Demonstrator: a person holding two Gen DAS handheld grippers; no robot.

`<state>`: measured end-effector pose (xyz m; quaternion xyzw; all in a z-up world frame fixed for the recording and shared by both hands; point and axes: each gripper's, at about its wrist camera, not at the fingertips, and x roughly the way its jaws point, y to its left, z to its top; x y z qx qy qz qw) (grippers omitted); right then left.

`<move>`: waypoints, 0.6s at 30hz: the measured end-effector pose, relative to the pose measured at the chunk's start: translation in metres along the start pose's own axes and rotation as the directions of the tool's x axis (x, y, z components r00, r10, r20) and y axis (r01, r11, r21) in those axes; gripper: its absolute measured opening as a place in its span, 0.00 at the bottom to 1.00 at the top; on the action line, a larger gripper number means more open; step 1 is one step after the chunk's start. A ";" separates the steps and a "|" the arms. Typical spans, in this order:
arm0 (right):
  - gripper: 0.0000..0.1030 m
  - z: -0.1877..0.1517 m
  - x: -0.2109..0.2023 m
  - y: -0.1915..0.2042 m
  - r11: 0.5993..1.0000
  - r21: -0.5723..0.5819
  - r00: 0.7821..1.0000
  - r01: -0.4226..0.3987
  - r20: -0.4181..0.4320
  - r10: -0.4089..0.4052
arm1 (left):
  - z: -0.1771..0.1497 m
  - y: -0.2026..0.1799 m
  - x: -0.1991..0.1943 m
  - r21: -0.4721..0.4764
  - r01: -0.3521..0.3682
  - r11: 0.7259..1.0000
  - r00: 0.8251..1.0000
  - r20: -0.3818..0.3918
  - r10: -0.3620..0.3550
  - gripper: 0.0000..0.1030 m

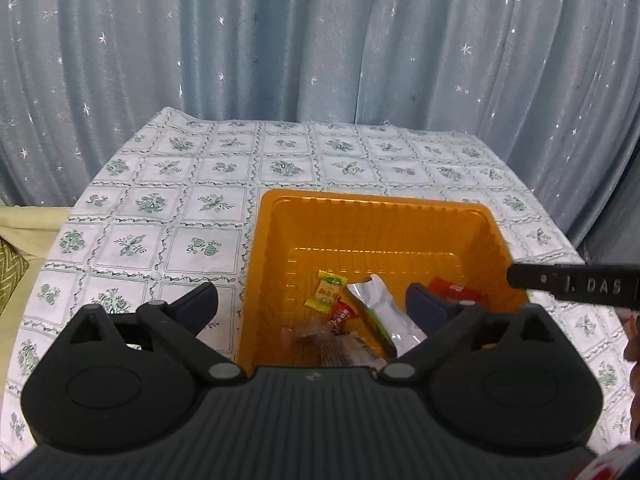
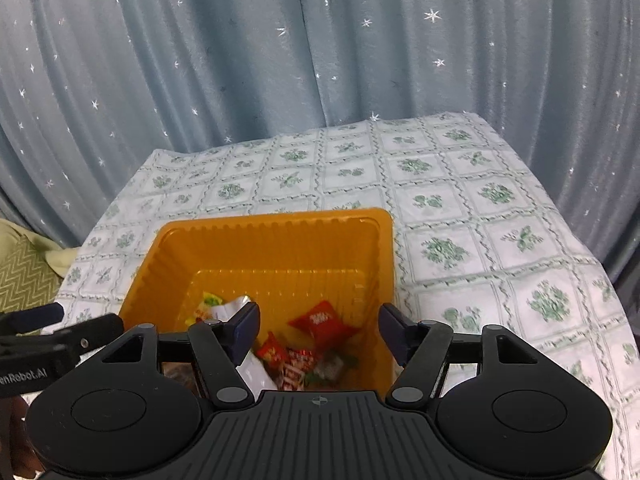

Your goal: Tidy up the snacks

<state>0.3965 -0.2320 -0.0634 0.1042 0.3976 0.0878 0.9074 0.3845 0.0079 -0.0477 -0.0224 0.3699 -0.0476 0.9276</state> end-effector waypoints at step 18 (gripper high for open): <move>0.67 -0.052 -0.106 0.023 1.000 -0.013 1.000 -0.004 0.000 0.004 | -0.042 -0.020 -0.121 -0.015 -0.054 0.998 0.998 0.031 0.055 1.00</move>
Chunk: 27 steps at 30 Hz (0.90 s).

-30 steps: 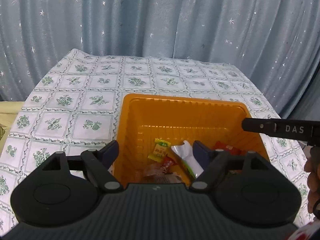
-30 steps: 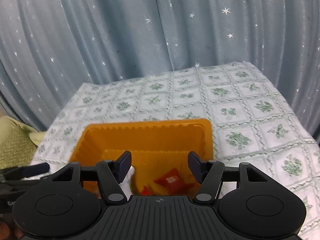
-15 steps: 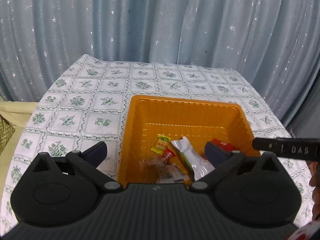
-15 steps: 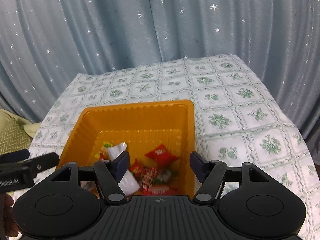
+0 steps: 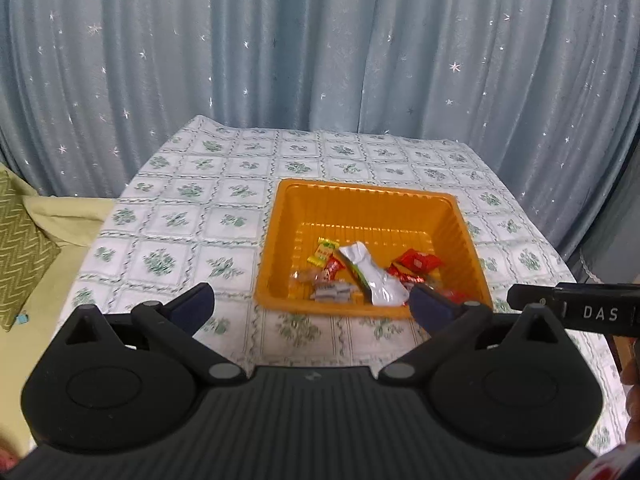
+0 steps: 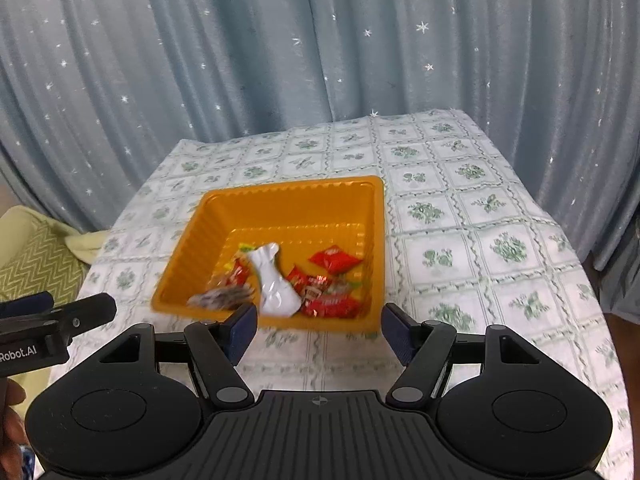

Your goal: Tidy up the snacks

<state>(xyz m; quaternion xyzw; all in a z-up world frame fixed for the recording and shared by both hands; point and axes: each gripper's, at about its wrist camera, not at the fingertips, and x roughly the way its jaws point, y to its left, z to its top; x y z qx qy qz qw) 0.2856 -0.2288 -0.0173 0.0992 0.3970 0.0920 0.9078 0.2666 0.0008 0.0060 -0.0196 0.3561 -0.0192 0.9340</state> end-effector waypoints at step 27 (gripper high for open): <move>0.67 -0.110 -0.163 0.028 1.000 0.010 0.995 0.026 0.096 -0.027 | -0.089 -0.003 -0.164 -0.020 -0.063 0.998 0.996 0.070 0.064 1.00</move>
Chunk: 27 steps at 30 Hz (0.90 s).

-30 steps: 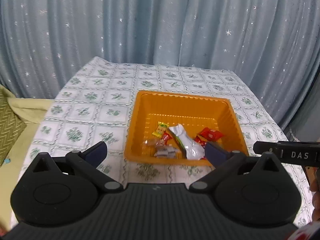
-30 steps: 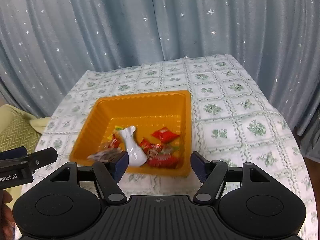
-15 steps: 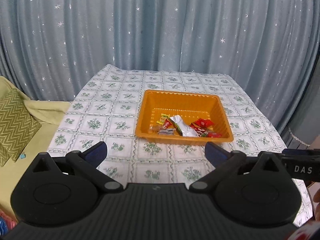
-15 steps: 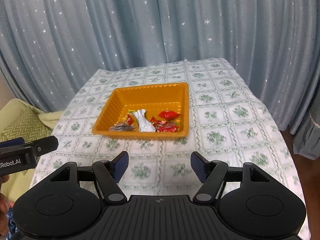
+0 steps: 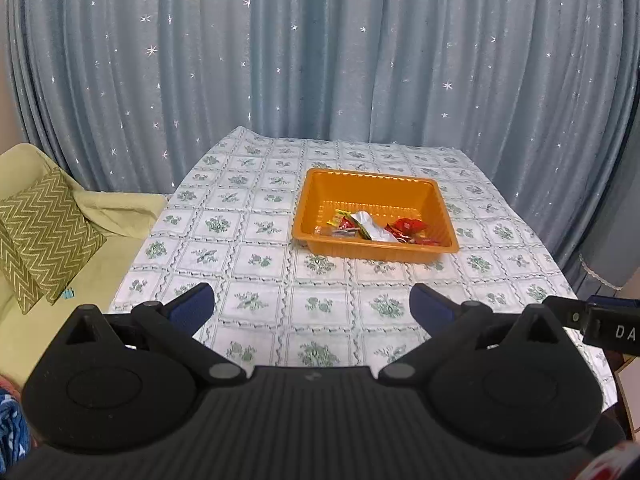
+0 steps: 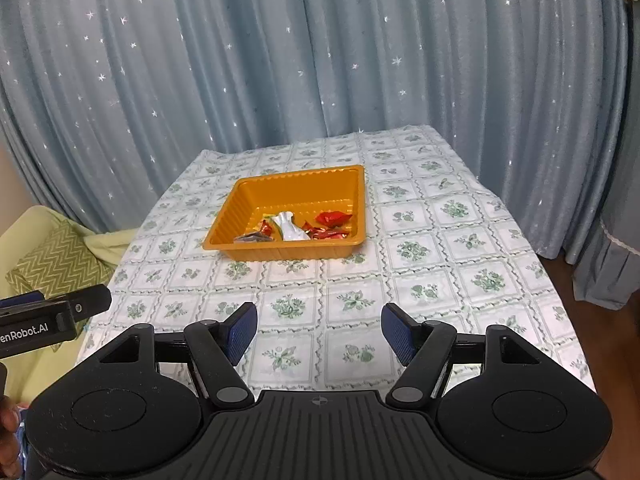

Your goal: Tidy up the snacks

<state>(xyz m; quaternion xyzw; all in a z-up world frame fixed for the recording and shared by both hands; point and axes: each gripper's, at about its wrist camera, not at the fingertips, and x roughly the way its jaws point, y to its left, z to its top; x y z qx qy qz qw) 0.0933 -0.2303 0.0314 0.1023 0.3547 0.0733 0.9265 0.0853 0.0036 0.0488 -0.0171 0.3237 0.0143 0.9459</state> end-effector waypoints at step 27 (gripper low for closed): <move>0.67 -0.041 -0.055 0.023 0.999 -0.054 0.999 0.006 0.036 -0.004 | -0.040 -0.007 -0.051 0.041 0.024 0.999 1.000 -0.009 -0.023 1.00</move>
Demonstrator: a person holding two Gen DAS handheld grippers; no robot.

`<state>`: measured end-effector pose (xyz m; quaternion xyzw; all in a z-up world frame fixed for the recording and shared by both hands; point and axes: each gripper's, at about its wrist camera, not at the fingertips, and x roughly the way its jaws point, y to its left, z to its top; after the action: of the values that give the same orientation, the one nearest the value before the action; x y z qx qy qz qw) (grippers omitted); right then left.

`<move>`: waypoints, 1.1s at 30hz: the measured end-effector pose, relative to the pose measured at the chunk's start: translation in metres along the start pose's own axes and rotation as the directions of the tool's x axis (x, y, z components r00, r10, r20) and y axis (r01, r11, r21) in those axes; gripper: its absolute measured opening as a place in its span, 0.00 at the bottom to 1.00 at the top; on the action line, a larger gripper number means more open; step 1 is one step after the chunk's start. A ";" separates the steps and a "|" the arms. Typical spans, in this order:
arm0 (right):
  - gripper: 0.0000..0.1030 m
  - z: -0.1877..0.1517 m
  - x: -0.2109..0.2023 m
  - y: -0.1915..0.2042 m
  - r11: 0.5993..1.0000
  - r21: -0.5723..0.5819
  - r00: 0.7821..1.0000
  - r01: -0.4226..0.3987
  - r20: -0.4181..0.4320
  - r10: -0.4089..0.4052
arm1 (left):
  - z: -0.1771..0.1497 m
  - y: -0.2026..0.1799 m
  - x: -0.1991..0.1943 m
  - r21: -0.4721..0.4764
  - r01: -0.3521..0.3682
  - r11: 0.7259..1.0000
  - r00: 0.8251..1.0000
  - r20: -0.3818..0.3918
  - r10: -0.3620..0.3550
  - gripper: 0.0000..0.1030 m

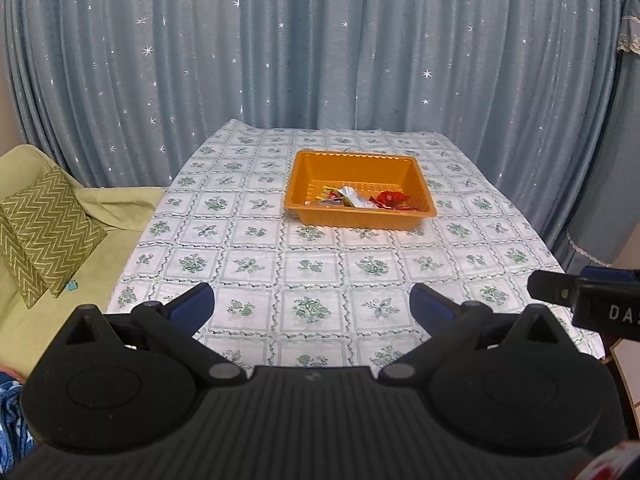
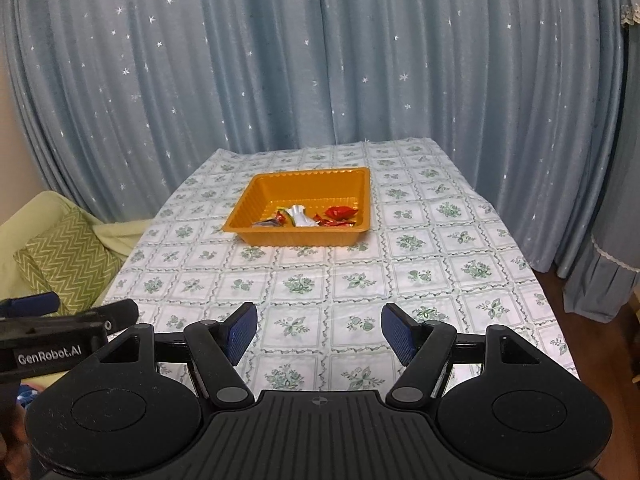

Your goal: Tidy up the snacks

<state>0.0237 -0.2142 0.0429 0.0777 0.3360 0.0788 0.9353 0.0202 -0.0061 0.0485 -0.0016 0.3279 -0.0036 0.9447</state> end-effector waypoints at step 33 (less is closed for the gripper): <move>0.67 0.002 -0.003 -0.001 1.000 0.003 1.000 -0.001 0.009 0.001 | 0.002 -0.002 -0.002 0.000 0.010 1.000 1.000 0.012 -0.010 1.00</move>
<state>0.0223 -0.2163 0.0460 0.0798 0.3318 0.0784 0.9367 0.0201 -0.0081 0.0516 -0.0031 0.3221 -0.0083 0.9466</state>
